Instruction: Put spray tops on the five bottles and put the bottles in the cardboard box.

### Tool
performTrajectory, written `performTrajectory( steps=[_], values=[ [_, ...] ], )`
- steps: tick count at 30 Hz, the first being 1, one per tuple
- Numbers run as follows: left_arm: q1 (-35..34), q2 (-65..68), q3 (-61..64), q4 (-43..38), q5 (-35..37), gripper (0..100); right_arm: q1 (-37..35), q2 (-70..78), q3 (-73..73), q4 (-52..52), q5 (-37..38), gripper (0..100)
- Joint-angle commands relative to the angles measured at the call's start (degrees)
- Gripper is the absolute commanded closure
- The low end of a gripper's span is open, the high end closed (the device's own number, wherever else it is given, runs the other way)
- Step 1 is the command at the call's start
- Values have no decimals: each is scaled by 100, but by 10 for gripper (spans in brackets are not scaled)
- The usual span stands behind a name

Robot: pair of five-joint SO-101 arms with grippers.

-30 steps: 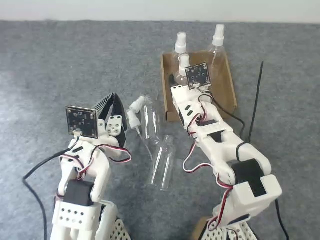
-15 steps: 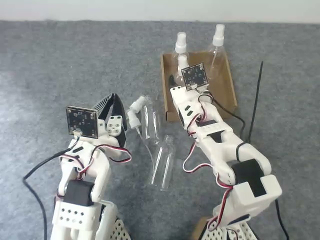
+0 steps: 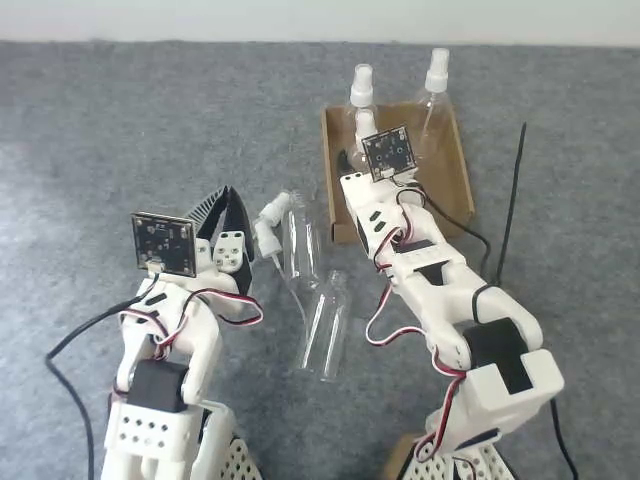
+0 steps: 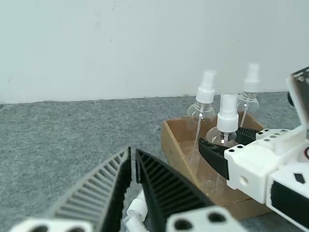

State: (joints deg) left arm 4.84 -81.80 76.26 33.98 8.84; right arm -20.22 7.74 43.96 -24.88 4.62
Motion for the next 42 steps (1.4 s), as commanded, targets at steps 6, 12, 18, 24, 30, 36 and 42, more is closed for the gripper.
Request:
performTrajectory(
  steps=[6, 12, 18, 24, 30, 36, 42],
  values=[
    [-26, -62, -57, -141, -53, 989, -13, -426, -35, -127, 97, 913],
    [-26, -62, -57, -132, -53, 989, -13, -418, -35, -127, 79, 913],
    [-35, -62, -57, -141, -53, 989, -22, -391, -35, -127, 105, 879],
    [-35, -62, -57, -141, -53, 989, -22, -374, -35, -127, 105, 798],
    [-35, -62, -57, -141, -53, 989, -31, -374, -35, -127, 114, 796],
    [-44, -62, -57, -141, -53, 989, -31, -382, -35, -127, 114, 796],
    [-53, -62, -57, -141, -53, 989, -31, -382, -35, -127, 114, 796]
  ],
)
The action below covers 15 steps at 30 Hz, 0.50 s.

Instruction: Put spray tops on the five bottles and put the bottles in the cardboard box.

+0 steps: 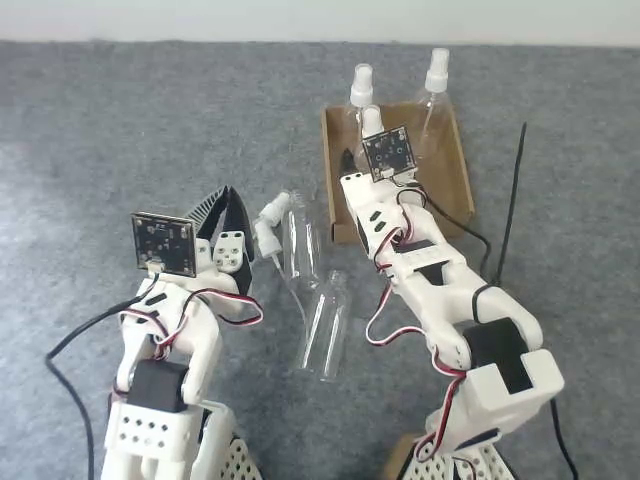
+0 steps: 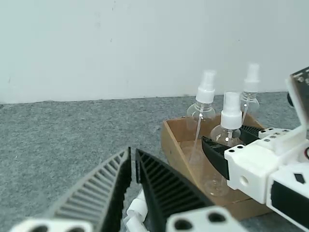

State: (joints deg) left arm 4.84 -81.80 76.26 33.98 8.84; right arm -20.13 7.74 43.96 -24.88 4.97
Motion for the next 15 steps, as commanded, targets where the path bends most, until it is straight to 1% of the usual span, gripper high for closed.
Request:
performTrajectory(
  steps=[1, 15],
  values=[
    [-53, -62, -57, -141, -53, 989, -40, -382, -26, -127, 79, 796],
    [-79, -62, -66, -141, -62, 989, -31, -435, 114, -163, 88, 794]
  ],
)
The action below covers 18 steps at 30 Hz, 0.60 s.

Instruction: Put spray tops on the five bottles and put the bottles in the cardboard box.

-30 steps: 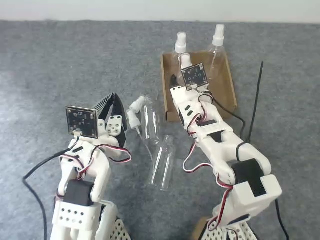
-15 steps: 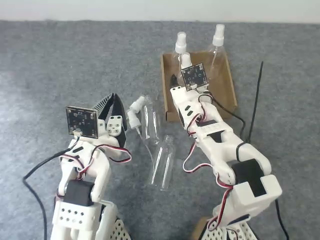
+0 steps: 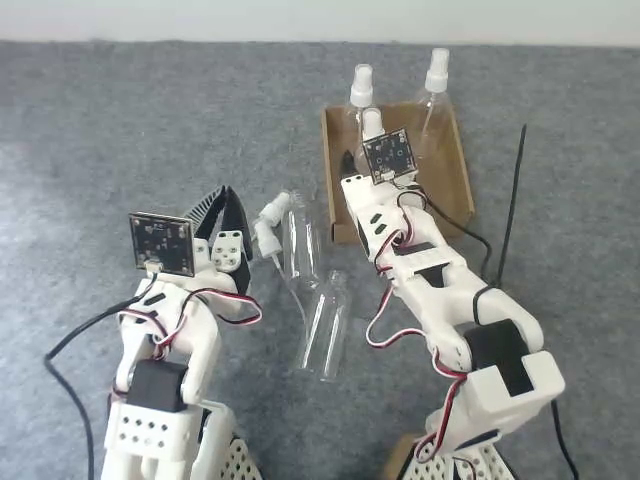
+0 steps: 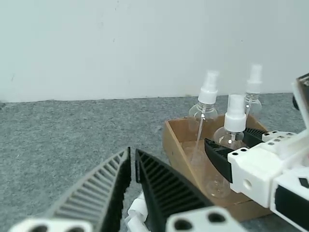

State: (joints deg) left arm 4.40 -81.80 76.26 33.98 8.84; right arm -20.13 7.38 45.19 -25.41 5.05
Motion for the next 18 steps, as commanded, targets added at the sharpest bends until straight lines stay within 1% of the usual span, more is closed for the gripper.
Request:
performTrajectory(
  steps=[1, 6, 10, 18],
  values=[
    [-35, -62, -66, -141, -62, 989, -31, -400, -9, -110, 79, 789],
    [-35, -62, -66, -149, -62, 989, -31, -400, 0, -84, 97, 712],
    [-35, -62, -66, -149, -62, 989, -40, -400, 0, -75, 422, 708],
    [-35, -62, -66, -149, -62, 989, -48, -629, 9, -66, 431, 709]
  ],
)
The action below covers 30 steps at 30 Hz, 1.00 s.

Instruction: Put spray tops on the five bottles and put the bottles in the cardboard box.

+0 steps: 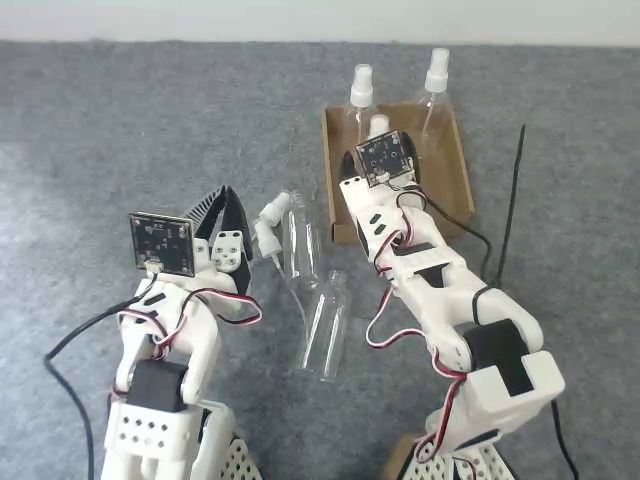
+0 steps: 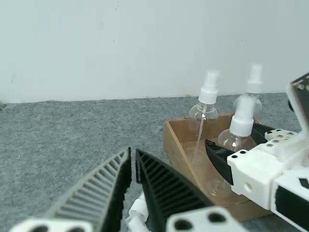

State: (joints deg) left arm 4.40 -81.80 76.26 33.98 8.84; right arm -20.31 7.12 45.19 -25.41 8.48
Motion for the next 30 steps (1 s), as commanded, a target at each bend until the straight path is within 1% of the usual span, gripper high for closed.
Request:
performTrajectory(
  steps=[1, 8, 13, 19, 23, 26, 30],
  values=[
    [-35, -62, -66, -149, -62, 989, -31, -681, 44, -66, 88, 709],
    [-18, -62, -66, -149, -62, 989, -31, -1007, 220, -57, 88, 709],
    [-26, -62, -66, -149, -62, 989, -207, -1420, 176, 426, 79, 710],
    [-18, -62, -57, -149, -62, 989, -743, -2782, 176, 1684, 123, 710],
    [-35, -62, -57, -149, -62, 989, -857, -3943, 176, 2598, 114, 710],
    [-35, -62, -57, -149, -62, 989, -813, -4796, 176, 3503, 97, 710],
    [-35, -62, -57, -149, -62, 989, -857, -5930, 176, 4998, 88, 710]
  ],
)
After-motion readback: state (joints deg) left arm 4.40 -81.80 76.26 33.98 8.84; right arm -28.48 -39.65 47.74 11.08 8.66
